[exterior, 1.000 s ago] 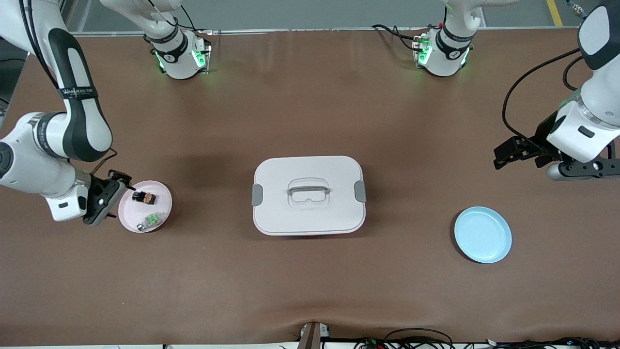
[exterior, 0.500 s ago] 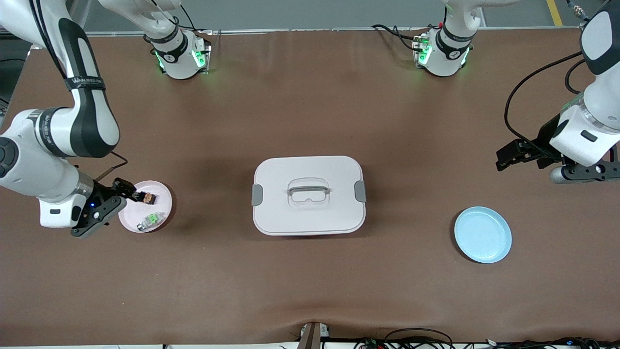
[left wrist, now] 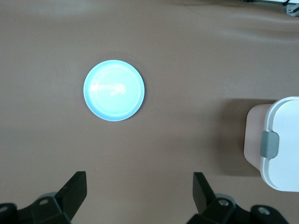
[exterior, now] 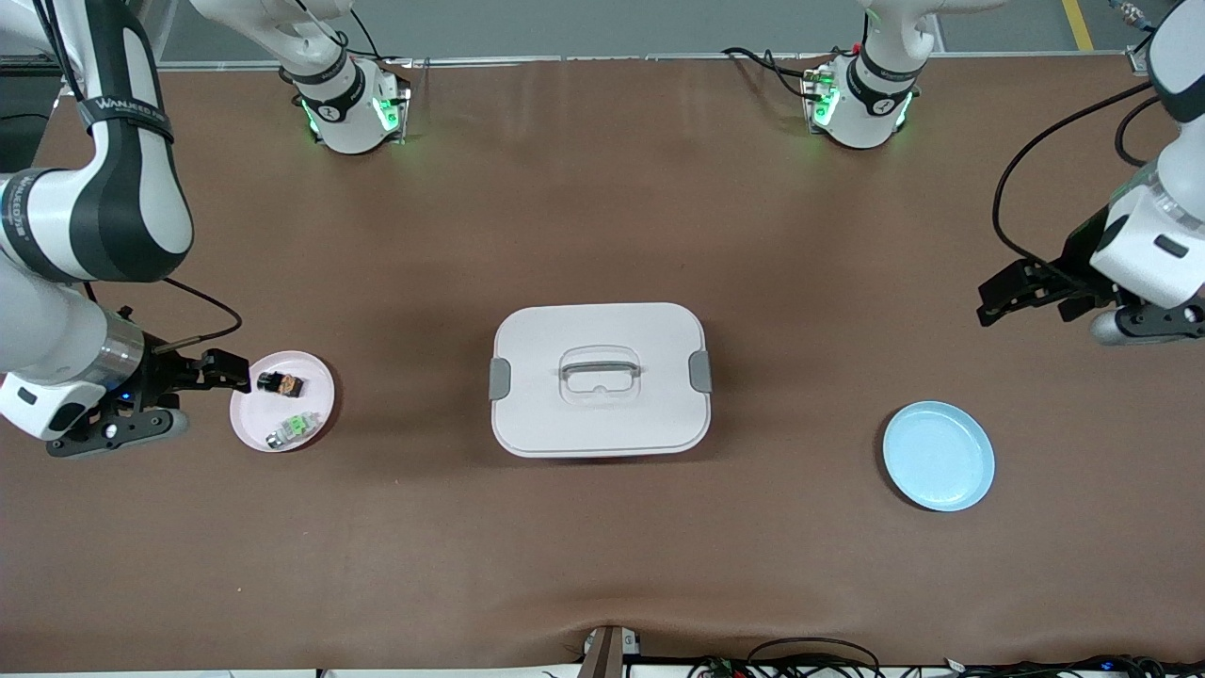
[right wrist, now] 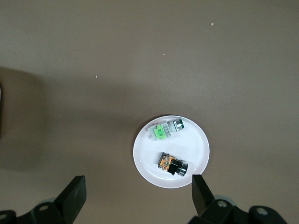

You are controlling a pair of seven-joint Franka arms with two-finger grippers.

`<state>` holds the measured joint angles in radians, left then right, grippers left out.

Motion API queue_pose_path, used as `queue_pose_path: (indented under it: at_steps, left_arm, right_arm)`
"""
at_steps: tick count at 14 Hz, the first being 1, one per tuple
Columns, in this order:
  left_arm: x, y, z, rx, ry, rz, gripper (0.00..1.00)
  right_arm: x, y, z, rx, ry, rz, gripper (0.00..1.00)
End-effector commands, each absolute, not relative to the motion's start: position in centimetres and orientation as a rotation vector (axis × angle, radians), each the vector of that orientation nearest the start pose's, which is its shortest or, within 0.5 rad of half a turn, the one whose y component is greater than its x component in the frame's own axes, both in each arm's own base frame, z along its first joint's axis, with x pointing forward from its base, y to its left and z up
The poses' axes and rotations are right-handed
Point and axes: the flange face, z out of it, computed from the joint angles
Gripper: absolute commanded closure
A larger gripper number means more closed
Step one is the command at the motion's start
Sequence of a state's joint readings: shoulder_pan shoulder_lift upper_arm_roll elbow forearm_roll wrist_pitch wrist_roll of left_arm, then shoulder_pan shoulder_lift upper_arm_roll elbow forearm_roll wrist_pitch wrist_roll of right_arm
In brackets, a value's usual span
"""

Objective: Transfer orange switch to right arm and place
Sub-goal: 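Open the right gripper and lift it away from the plate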

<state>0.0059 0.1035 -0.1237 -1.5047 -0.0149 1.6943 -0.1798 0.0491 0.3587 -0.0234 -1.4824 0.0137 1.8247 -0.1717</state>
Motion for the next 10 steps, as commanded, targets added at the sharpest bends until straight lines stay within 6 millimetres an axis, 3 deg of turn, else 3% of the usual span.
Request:
queue_pose_path:
  at_steps: [1,5,10]
  left_arm:
    - [57.7,-6.4,63.7,-3.169,-0.092,-0.168,0.00]
    - [54.9,-5.6,66.2,-3.188,-0.121,-0.225,0.00]
    - [51.7,-5.7,66.0,-3.174,-0.125,-0.335,0.00]
  right_arm:
    - [67.0,0.3,47.5,-3.136,-0.203,0.046,0.00]
    - [66.6,-4.7,51.6,-3.133,-0.092,0.052,0.00]
    - [65.6,-4.9,52.8,-3.066,-0.048,0.110,0.00]
